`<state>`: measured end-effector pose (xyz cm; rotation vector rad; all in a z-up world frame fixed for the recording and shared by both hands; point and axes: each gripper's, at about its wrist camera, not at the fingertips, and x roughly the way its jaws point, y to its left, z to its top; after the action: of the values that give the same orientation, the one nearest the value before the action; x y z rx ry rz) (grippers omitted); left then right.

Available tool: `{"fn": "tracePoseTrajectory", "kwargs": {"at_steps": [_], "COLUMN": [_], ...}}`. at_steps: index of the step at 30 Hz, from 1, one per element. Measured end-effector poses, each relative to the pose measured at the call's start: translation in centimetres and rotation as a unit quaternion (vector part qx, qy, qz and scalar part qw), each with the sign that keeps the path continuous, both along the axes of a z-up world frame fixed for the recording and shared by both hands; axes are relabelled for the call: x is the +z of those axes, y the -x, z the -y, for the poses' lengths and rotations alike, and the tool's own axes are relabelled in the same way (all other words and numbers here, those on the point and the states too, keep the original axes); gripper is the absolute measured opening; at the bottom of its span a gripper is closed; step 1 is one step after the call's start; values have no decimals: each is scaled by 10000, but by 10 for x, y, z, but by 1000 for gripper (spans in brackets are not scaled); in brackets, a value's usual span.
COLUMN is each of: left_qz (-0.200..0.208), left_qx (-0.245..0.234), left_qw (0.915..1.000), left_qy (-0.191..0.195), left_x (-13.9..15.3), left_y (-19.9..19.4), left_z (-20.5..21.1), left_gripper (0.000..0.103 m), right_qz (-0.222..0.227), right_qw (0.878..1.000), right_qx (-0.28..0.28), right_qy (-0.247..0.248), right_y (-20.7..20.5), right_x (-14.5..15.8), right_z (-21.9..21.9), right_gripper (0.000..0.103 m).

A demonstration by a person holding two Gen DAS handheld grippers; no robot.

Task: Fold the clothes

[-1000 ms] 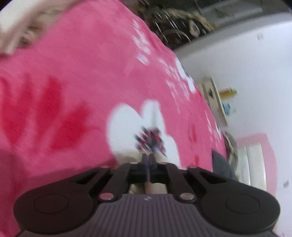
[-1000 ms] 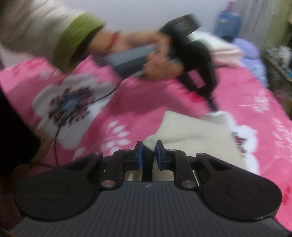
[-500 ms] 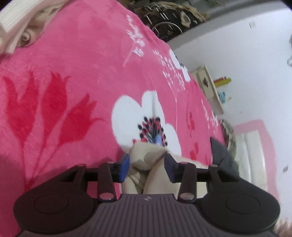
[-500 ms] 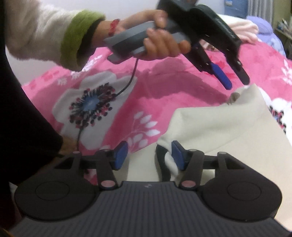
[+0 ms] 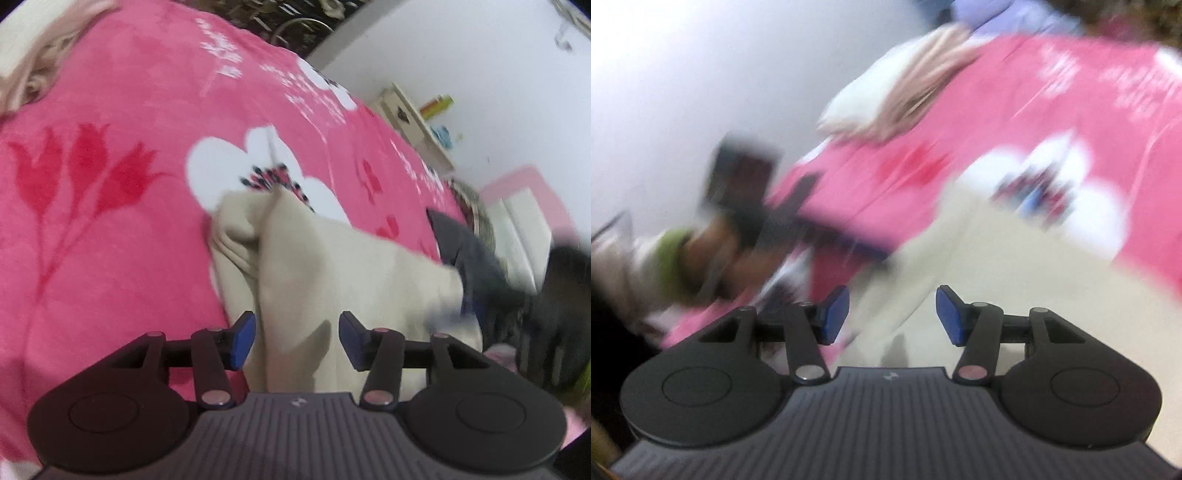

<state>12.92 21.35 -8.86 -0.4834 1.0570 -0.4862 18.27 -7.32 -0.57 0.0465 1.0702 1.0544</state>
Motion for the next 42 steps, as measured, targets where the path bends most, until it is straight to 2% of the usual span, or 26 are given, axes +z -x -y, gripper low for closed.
{"fn": "tracePoseTrajectory", "kwargs": {"at_steps": [3, 5, 7, 9, 12, 15, 18, 20, 21, 23, 25, 28, 30, 33, 36, 40, 42], "left_qz": [6, 49, 157, 251, 323, 444, 584, 680, 707, 713, 703, 742, 758, 709, 574, 444, 380], "left_qx": [-92, -59, -57, -100, -196, -385, -599, -688, -706, -722, -747, -835, -880, -891, -819, -676, -622], "left_qw": [9994, 9991, 9988, 9983, 9978, 9961, 9934, 9915, 9910, 9911, 9912, 9901, 9895, 9896, 9917, 9950, 9961], "left_qy": [-327, -419, -456, -515, -541, -657, -785, -873, -887, -857, -839, -852, -861, -884, -809, -591, -504], "left_x": [-8, -11, -10, -8, -8, -7, -7, -8, -9, -10, -12, -10, -9, -10, -12, -16, -19], "left_y": [8, 13, 19, 24, 29, 33, 38, 42, 43, 44, 44, 45, 46, 47, 47, 47, 47], "left_z": [16, 21, 24, 26, 28, 32, 37, 39, 39, 38, 36, 35, 34, 30, 21, 16, 15], "left_gripper": [27, 16, 11, 10, 9, 9, 8, 8, 8, 8, 8, 8, 8, 8, 9, 9, 9], "right_qz": [476, 489, 423, 546, 858, 1321, 1162, 1383, 1345, 1047, 474, -397, -1025, -1822, -2248, -2332, -2000], "right_qw": [9972, 9956, 9930, 9880, 9707, 9400, 9216, 9131, 9183, 9421, 9681, 9875, 9872, 9712, 9640, 9672, 9748], "right_qx": [32, 124, 232, 523, 1216, 1810, 2153, 2194, 2101, 1605, 912, 7, -620, -1383, -1361, -1004, -987], "right_qy": [576, 784, 1080, 1349, 1889, 2572, 3013, 3145, 3074, 2750, 2286, 1525, 1057, 667, 395, 80, -55], "right_y": [-36, -52, -64, -64, -57, -48, -47, -45, -48, -62, -82, -101, -110, -119, -126, -129, -128], "right_x": [13, 12, 3, -9, -29, -44, -63, -70, -70, -63, -57, -64, -75, -103, -106, -77, -59], "right_z": [-44, -78, -110, -139, -170, -197, -207, -208, -206, -198, -183, -155, -135, -113, -103, -81, -71], "right_gripper": [52, 51, 49, 41, 36, 36, 28, 21, 13, 11, 11, 11, 11, 12, 15, 18, 18]}}
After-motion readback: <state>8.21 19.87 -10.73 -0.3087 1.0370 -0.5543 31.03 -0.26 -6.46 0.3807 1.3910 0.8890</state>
